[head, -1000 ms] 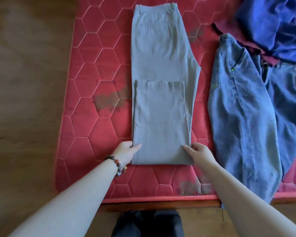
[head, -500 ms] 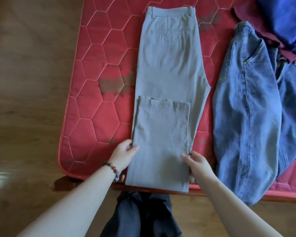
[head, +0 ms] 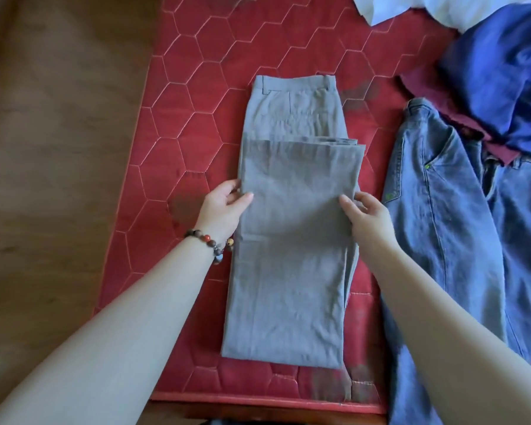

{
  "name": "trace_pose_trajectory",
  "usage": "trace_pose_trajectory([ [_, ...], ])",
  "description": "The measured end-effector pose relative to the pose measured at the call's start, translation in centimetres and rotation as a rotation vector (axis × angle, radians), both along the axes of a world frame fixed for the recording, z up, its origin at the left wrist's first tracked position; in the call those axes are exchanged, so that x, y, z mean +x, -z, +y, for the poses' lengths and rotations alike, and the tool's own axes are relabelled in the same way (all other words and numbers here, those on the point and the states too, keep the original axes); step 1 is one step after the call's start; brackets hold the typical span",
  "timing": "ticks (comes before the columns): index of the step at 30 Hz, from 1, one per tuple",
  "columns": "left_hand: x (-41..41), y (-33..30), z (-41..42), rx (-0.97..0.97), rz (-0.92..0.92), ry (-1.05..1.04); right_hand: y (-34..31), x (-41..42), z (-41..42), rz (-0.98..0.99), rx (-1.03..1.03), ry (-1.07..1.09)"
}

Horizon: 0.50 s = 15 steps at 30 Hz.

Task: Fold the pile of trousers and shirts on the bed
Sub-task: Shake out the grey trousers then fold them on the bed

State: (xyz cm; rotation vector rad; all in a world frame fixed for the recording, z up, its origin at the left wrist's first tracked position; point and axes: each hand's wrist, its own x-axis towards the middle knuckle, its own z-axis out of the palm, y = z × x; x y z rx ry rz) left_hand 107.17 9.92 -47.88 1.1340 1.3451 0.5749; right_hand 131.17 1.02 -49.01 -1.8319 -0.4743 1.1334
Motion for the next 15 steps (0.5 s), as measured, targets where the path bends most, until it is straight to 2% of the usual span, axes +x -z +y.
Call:
trace_pose_trajectory([
  [2,1.0,0.9,1.3,-0.027,0.228,0.102,1.7,0.4,1.3,0.033,-0.193,-0.033],
  [4,1.9,1.9,2.1,-0.086,0.332,0.143,3.3,0.6,1.9,-0.005,-0.292,-0.110],
  [8,3.3,3.3,4.3,-0.027,0.346,0.073,4.3,0.8,3.4,-0.162,-0.281,-0.108],
  [12,4.2,3.7,6.1,0.043,0.369,-0.031,4.3,0.4,4.6,-0.204,-0.254,-0.095],
  [15,4.4,3.5,7.8,0.135,0.330,-0.100,3.4,0.9,6.1,-0.187,-0.119,-0.036],
])
